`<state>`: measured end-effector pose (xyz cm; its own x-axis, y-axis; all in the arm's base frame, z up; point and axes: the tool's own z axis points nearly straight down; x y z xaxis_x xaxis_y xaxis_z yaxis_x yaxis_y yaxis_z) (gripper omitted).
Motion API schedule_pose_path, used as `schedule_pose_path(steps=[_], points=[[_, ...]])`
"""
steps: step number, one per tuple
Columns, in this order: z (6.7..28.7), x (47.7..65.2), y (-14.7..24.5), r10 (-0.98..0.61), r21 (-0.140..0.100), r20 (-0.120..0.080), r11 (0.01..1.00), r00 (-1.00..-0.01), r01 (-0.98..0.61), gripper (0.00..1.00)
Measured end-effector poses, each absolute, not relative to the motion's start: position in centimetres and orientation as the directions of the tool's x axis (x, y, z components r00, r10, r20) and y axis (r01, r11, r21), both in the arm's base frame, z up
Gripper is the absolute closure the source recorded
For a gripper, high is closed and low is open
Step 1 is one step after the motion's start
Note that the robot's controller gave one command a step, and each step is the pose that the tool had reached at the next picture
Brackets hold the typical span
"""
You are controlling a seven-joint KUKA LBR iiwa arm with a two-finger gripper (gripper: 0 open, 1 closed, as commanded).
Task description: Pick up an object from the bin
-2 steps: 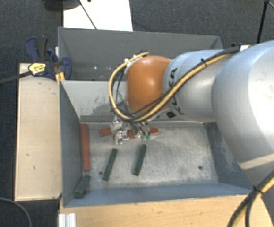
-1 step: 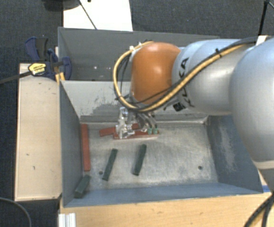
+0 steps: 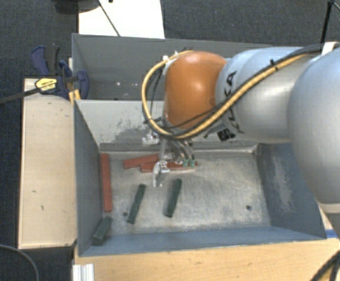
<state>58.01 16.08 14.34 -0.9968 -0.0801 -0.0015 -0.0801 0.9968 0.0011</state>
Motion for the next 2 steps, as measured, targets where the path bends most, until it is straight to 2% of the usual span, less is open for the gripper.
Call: schedule_pose_path(steps=[1, 2], points=[[14.1, 57.9, 16.1, -0.076, 0.001, -0.001, 0.997, -0.997, -0.076, 0.00], [9.4, 58.0, 15.7, -0.057, 0.003, -0.009, 0.998, -0.998, -0.057, 0.00]])
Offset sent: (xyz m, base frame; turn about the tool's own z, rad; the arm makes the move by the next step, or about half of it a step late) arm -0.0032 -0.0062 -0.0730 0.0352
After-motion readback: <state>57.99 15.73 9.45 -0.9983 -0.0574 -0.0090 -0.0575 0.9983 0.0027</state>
